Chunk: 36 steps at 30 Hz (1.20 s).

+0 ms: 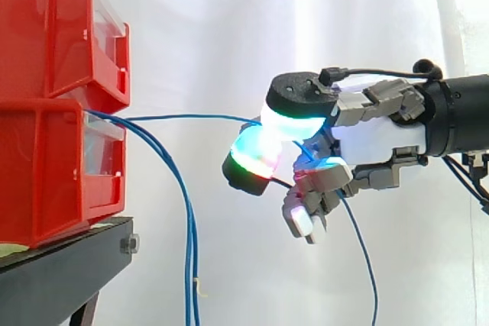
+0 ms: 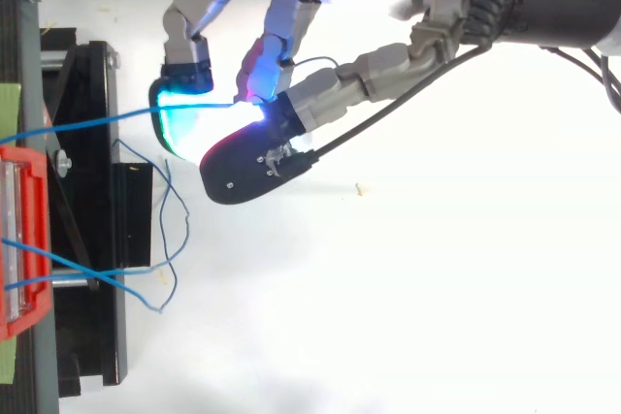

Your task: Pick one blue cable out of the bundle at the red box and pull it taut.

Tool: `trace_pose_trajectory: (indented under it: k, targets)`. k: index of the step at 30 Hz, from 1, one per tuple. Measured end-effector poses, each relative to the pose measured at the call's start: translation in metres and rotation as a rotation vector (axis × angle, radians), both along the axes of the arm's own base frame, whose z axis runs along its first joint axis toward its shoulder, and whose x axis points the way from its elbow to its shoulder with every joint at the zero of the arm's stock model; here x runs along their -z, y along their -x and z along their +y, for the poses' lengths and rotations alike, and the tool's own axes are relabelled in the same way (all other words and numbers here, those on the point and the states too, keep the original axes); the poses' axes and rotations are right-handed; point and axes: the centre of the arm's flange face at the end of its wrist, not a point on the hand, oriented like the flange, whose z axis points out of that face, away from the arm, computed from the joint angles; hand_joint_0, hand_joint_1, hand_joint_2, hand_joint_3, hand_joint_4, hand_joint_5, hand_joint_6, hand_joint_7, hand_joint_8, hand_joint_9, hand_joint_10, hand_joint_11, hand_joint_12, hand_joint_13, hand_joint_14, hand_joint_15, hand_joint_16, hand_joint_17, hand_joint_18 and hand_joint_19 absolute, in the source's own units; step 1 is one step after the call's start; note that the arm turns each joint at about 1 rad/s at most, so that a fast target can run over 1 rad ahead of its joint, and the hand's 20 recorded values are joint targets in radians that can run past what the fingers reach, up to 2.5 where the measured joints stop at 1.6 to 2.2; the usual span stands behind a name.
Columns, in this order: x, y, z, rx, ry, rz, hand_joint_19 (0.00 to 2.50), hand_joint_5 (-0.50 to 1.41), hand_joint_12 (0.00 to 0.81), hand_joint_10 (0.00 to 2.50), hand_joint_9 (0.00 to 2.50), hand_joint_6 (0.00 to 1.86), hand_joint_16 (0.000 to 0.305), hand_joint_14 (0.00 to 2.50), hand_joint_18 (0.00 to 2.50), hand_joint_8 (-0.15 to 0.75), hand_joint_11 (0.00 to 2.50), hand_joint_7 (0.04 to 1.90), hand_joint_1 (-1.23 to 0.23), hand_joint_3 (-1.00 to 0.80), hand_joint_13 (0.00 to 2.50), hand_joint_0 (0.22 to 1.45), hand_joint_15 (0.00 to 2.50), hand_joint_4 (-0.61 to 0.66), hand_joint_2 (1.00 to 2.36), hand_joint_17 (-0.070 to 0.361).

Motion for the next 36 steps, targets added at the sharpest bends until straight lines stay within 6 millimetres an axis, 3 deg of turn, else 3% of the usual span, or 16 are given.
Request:
trace_pose_trajectory:
  k: [2, 4, 10, 22, 26, 27, 36]
  targets:
    - [0.0, 0.0, -0.0001, 0.0, 0.0, 0.0, 0.67, -0.1, 0.399, 0.01, 1.31, 0.9, 0.054, 0.02, 0.88, 0.372, 1.21, 0.89, -0.4, -0.47, 1.03, 0.56, 0.61, 0.06, 1.0, 0.121]
    - [0.0, 0.0, -0.0001, 0.0, 0.0, 0.0, 0.69, -0.1, 0.404, 0.01, 1.3, 0.87, 0.054, 0.02, 0.85, 0.376, 1.17, 0.91, -0.4, -0.41, 1.01, 0.58, 0.61, 0.07, 1.01, 0.121]
    - [0.0001, 0.0001, 0.0, 0.0, 0.0, 0.001, 0.64, -0.06, 0.433, 0.01, 1.31, 0.7, 0.06, 0.02, 0.9, 0.411, 1.14, 0.99, -0.54, -0.22, 1.04, 0.62, 0.58, 0.19, 1.01, 0.135]
    - [-0.0002, 0.0004, -0.0003, 0.0, 0.0, 0.002, 0.64, -0.05, 0.407, 0.01, 1.24, 0.61, 0.056, 0.02, 0.9, 0.381, 1.19, 1.11, -0.7, -0.14, 0.99, 0.61, 0.59, 0.17, 1.02, 0.125]
    - [-0.0002, 0.0003, -0.0001, 0.0, 0.0, 0.002, 0.63, -0.05, 0.41, 0.01, 1.25, 0.61, 0.056, 0.02, 0.91, 0.384, 1.2, 1.14, -0.71, -0.16, 1.0, 0.6, 0.59, 0.18, 1.02, 0.126]
    - [-0.0002, 0.0003, -0.0001, 0.0, 0.0, 0.002, 0.66, -0.06, 0.388, 0.01, 1.25, 0.63, 0.051, 0.02, 0.86, 0.364, 1.23, 1.13, -0.7, -0.22, 0.98, 0.57, 0.61, 0.13, 1.02, 0.116]
    - [-0.0001, -0.0001, 0.0046, -0.005, 0.0, 0.006, 0.66, -0.08, 0.409, 0.01, 1.28, 0.77, 0.054, 0.02, 0.88, 0.381, 1.2, 0.92, -0.65, -0.39, 1.0, 0.54, 0.59, 0.08, 1.01, 0.122]
